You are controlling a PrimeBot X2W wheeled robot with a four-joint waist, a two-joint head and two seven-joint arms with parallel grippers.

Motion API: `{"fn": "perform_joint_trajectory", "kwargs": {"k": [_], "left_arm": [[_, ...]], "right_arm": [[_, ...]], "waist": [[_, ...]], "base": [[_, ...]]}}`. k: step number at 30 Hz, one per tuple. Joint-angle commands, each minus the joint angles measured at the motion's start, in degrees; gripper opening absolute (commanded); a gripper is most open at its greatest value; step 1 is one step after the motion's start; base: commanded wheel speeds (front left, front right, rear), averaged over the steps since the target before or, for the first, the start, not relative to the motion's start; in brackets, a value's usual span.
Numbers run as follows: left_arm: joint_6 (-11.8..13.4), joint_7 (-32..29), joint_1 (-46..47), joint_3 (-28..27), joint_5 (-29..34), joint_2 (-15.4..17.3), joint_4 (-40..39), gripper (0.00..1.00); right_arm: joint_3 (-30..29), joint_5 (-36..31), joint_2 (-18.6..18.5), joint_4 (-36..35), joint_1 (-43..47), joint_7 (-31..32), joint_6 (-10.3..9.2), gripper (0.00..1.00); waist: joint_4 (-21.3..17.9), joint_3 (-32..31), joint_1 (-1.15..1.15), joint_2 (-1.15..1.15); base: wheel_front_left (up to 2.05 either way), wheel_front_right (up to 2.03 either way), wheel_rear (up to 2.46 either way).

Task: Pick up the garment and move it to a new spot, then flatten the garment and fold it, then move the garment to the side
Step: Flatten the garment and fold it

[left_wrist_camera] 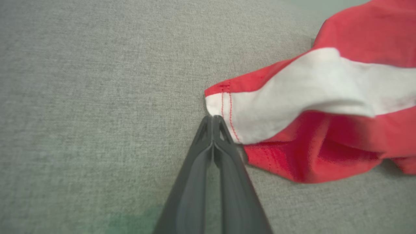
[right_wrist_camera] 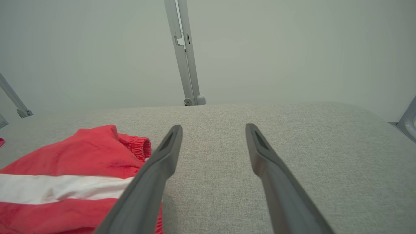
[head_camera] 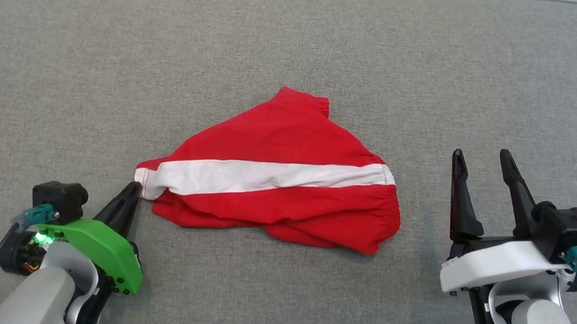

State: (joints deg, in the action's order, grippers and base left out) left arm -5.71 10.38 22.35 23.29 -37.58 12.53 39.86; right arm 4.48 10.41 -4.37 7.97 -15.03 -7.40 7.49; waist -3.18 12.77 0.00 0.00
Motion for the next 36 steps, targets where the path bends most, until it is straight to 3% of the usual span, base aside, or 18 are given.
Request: {"fn": "perform_joint_trajectory", "kwargs": {"k": [1,19,20,22,28,36], "left_arm": [[0.28,0.5,1.05,-0.11,0.74,0.46,-0.2,0.0],[1.46,2.28,2.3,0.82,1.94,0.88,-4.43,0.0],[1.48,2.3,2.28,0.89,1.94,0.9,-4.67,0.0],[1.52,2.55,2.19,0.97,1.92,0.97,-5.12,0.0],[1.66,3.19,1.59,0.98,2.37,1.34,-7.02,0.0],[3.18,4.13,0.71,0.19,4.21,2.71,-13.37,0.0]], "right_arm": [[0.43,0.63,-0.27,0.52,-0.67,0.19,0.0,1.0],[14.46,10.85,-3.95,16.29,-6.95,0.85,0.0,1.0],[15.14,11.59,-4.1,16.91,-7.38,1.23,0.0,0.42],[16.18,12.76,-4.62,17.55,-8.19,1.18,0.0,0.0],[17.88,14.42,-6.6,16.66,-9.07,-0.25,0.0,0.0],[15.82,11.79,-8.18,12.05,-8.81,-2.44,0.0,0.0]], "waist": [[0.31,0.16,0.0,0.0],[3.42,2.6,0.0,0.0],[3.52,2.68,0.0,0.0],[3.71,2.75,0.0,0.0],[3.92,2.53,0.0,0.0],[3.41,1.41,0.0,0.0]], "base": [[0.0,0.0,0.0],[0.0,0.0,0.0],[0.0,0.0,0.0],[0.0,0.0,0.0],[0.0,0.0,0.0],[0.0,0.0,0.0]]}}
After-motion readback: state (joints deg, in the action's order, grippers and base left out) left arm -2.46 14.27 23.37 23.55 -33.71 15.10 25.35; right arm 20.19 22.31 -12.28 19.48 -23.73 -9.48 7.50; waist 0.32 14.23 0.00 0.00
